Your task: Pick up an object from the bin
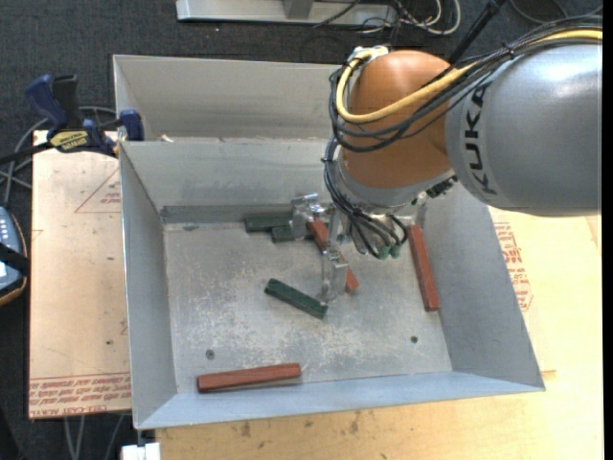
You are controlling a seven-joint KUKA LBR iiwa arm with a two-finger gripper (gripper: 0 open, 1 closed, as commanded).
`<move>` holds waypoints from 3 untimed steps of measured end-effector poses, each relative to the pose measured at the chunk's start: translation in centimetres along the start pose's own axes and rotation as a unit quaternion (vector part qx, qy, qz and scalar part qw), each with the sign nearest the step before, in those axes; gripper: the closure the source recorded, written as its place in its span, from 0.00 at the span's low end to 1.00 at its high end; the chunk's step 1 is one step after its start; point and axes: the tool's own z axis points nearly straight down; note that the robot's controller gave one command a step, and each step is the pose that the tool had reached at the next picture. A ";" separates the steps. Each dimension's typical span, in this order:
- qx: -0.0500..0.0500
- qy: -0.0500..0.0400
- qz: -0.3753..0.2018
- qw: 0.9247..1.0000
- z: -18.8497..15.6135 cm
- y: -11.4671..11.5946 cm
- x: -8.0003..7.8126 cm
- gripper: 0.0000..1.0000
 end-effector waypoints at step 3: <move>0.000 0.002 -0.046 0.999 14.3 -3.9 3.3 0.00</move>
Offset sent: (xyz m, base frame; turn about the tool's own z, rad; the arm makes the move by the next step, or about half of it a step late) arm -0.0014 -0.0305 -0.1011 0.0061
